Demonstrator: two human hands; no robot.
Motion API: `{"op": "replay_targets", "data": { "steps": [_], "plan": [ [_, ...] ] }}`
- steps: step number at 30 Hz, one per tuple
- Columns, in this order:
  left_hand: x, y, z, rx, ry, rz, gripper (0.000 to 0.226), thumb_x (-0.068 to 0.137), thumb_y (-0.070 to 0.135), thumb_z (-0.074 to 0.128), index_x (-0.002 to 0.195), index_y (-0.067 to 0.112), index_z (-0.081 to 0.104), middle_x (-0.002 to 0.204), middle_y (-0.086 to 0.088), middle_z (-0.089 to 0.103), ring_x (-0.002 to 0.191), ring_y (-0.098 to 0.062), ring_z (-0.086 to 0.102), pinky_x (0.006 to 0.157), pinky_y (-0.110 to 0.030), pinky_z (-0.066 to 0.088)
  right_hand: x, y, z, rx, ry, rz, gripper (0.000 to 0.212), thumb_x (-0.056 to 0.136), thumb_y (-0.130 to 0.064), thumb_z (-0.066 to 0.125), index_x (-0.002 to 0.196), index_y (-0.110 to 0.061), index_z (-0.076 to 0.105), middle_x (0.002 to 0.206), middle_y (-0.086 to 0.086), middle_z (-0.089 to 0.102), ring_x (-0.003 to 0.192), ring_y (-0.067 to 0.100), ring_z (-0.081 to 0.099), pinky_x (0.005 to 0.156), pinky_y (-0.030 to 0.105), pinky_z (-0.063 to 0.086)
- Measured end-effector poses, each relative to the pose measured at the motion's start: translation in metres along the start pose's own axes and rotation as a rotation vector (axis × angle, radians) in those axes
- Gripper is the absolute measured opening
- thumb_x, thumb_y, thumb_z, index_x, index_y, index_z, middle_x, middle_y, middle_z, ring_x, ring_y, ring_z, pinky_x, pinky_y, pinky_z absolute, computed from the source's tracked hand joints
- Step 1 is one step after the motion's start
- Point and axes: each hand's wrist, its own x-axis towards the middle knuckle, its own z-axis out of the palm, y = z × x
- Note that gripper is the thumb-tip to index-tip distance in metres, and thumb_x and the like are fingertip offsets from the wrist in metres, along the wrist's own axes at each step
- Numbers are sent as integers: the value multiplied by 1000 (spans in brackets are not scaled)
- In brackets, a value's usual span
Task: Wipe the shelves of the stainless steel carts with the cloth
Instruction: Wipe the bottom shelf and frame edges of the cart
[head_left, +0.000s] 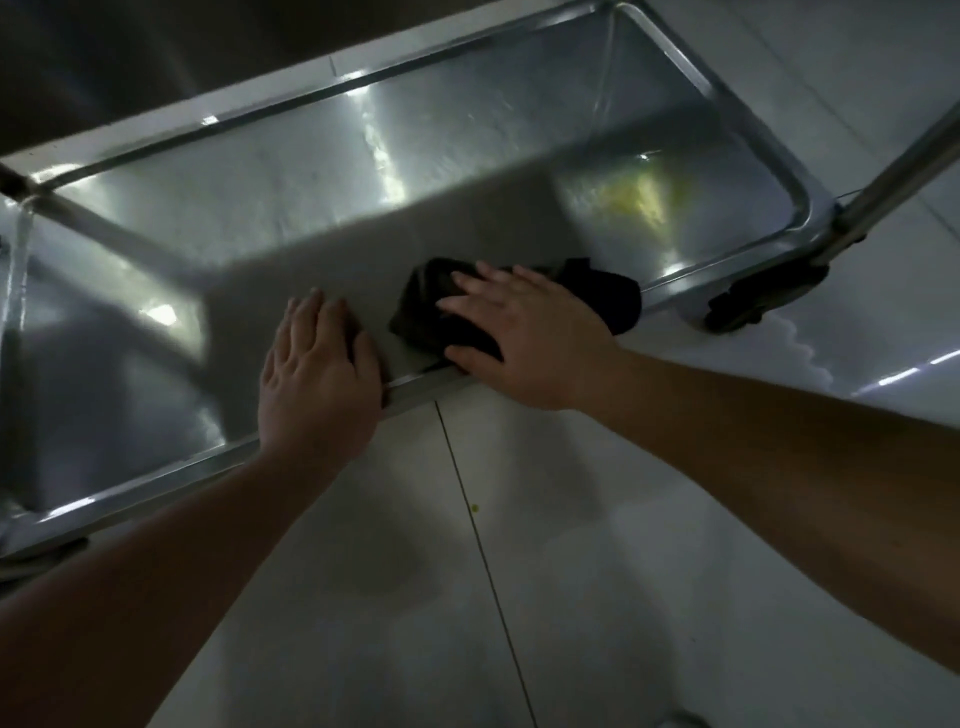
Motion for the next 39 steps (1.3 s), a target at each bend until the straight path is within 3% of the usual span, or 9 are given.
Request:
{"op": "replay_targets", "data": {
  "steps": [4, 12, 17, 21, 25, 29, 34, 37, 39],
  "plan": [
    [2, -6, 8, 6, -22, -9, 64, 106, 49, 28, 163, 21, 36, 174, -2, 26, 162, -19, 14, 131, -39, 11, -14, 34, -8, 15, 12, 29, 61, 104, -63, 37, 157, -34, 42, 168, -4, 34, 157, 17, 24, 128, 39, 15],
    [0, -10, 8, 37, -3, 2, 69, 103, 55, 23, 164, 25, 35, 174, 3, 25, 162, -15, 13, 132, -38, 12, -56, 192, -57, 40, 161, 652, 68, 100, -59, 34, 156, -21, 41, 164, 15, 38, 148, 39, 38, 124, 54, 28],
    [1, -7, 8, 67, -14, 10, 69, 104, 54, 24, 165, 22, 32, 175, 1, 23, 163, -17, 11, 132, -38, 10, 9, 171, -47, 99, 260, 942, 68, 103, -53, 29, 160, -18, 32, 171, 14, 24, 157, 36, 21, 127, 54, 15],
    [1, -7, 9, 77, -29, 9, 64, 108, 50, 29, 166, 22, 30, 176, 0, 20, 163, -17, 9, 132, -40, 9, 64, 78, -29, 71, 201, 708, 62, 104, -52, 36, 158, -21, 39, 168, 9, 31, 153, 33, 28, 126, 48, 21],
    [2, -9, 9, 83, -21, 3, 62, 108, 48, 30, 164, 21, 34, 175, 0, 24, 162, -18, 13, 132, -40, 11, 79, -18, 0, 73, 55, 236, 61, 105, -56, 37, 160, -30, 34, 173, -1, 21, 160, 23, 14, 129, 44, 6],
    [1, -11, 7, 82, -18, 13, 68, 103, 53, 25, 163, 22, 36, 174, 0, 27, 162, -18, 15, 131, -39, 13, 59, 12, -7, 62, 10, 44, 60, 104, -60, 39, 160, -37, 34, 172, -7, 24, 159, 16, 15, 129, 42, 7],
    [0, -12, 6, 91, -18, 14, 70, 102, 55, 26, 164, 23, 34, 174, 1, 25, 162, -17, 14, 132, -39, 13, 31, 153, -51, 42, 212, 562, 62, 101, -60, 42, 154, -30, 43, 160, 10, 45, 146, 35, 43, 121, 52, 32],
    [0, -10, 6, 100, -28, 19, 71, 102, 57, 25, 164, 24, 32, 175, 1, 23, 162, -17, 11, 132, -39, 12, 35, 206, -67, 83, 240, 824, 68, 100, -60, 36, 157, -23, 38, 161, 15, 41, 150, 36, 36, 124, 58, 23],
    [0, -8, 6, 109, -28, 18, 71, 103, 57, 25, 165, 23, 31, 175, 1, 22, 163, -16, 10, 132, -39, 11, 61, 200, -67, 111, 247, 923, 72, 101, -58, 33, 162, -21, 32, 168, 13, 31, 155, 35, 25, 126, 56, 15]
  ]
}}
